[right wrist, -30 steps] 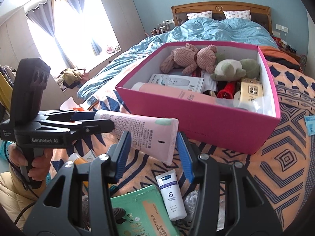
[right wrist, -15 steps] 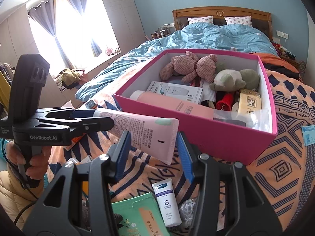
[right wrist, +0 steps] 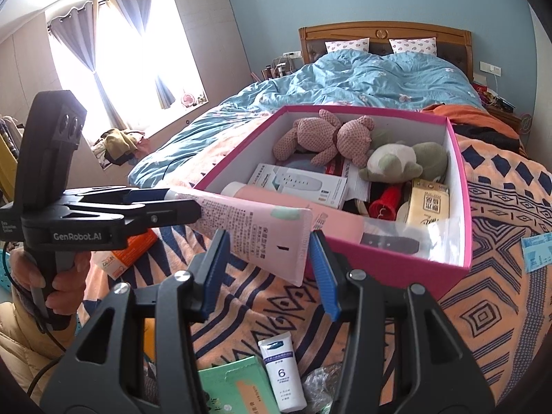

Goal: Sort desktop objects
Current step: 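Carry the pink-and-white tube with both tools and lower it into the pink box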

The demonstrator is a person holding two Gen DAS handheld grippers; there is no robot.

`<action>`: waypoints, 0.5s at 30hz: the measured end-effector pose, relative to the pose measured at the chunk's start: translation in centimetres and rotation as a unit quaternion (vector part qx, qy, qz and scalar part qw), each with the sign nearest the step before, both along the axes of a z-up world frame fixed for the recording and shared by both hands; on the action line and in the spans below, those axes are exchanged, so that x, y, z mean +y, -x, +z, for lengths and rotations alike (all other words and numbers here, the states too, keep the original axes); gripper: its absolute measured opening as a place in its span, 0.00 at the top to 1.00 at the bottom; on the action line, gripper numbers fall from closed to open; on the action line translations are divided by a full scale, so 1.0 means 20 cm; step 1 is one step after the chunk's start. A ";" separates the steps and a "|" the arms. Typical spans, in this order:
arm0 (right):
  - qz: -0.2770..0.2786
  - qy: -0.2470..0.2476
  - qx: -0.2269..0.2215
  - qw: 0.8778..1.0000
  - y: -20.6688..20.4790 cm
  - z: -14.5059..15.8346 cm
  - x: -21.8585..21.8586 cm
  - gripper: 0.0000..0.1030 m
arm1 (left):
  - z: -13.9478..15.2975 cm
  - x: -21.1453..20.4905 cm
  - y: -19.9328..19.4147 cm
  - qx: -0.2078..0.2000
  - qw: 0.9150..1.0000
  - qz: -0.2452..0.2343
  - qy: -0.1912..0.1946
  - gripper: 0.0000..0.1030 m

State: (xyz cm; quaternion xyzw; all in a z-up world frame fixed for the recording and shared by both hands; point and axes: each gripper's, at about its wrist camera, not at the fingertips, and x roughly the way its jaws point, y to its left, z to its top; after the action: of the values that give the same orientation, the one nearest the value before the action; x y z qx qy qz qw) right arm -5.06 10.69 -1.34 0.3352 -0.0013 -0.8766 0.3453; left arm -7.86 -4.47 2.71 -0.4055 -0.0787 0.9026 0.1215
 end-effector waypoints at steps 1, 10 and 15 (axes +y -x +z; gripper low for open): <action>-0.001 0.000 0.001 1.000 0.01 0.00 0.00 0.51 | 0.00 0.00 0.01 0.001 1.000 0.001 0.000 0.42; -0.006 0.001 0.001 1.000 0.08 0.00 -0.01 0.51 | 0.03 0.01 0.09 0.009 1.000 0.003 0.010 0.42; -0.009 0.000 -0.001 1.000 0.12 0.00 -0.01 0.51 | 0.03 0.01 0.12 0.012 1.000 0.004 0.012 0.42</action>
State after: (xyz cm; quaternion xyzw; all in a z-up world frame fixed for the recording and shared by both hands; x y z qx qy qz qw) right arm -7.47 10.40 -1.30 0.3359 -0.0042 -0.8794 0.3375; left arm -10.32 -4.29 3.35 -0.3957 -0.0682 0.9087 0.1139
